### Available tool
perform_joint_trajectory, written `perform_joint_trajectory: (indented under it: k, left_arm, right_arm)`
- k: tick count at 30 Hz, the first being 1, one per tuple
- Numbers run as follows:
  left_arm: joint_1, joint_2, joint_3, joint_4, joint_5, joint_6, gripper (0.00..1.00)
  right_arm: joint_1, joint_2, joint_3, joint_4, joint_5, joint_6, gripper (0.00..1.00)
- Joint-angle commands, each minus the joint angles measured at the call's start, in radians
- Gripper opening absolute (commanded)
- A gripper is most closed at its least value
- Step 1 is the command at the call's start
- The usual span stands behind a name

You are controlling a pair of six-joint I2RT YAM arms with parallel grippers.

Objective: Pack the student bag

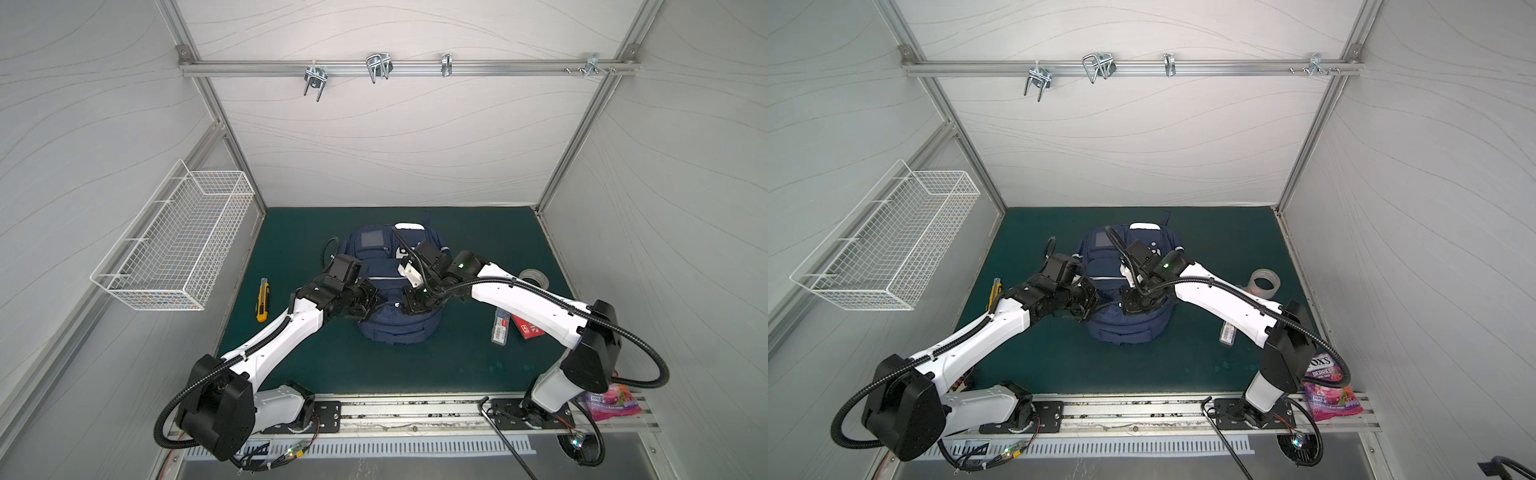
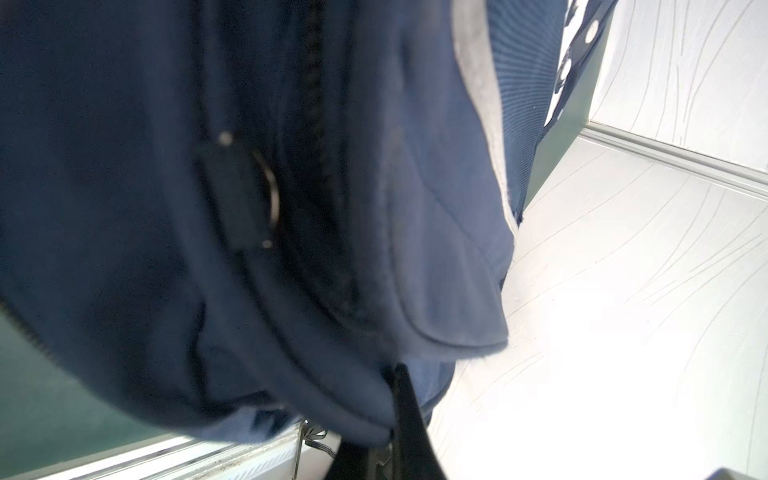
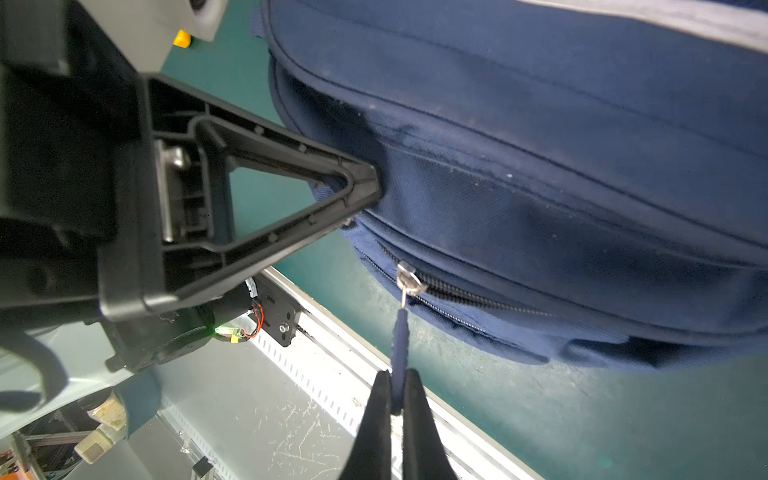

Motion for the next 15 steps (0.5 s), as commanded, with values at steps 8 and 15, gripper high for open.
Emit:
perform_joint_trajectory:
  k: [8,15]
  left_arm:
    - [0.202,-0.034,0.066,-0.138,0.020,0.221,0.00]
    - [0.250,-0.003,0.096,-0.175,0.030,0.287,0.05]
  right_arm:
    - [-0.049,-0.125,-0.111,-0.043,0.099,-0.053,0.00]
    - [-0.066,-0.125,-0.137,-0.014,0.086,-0.064,0.00]
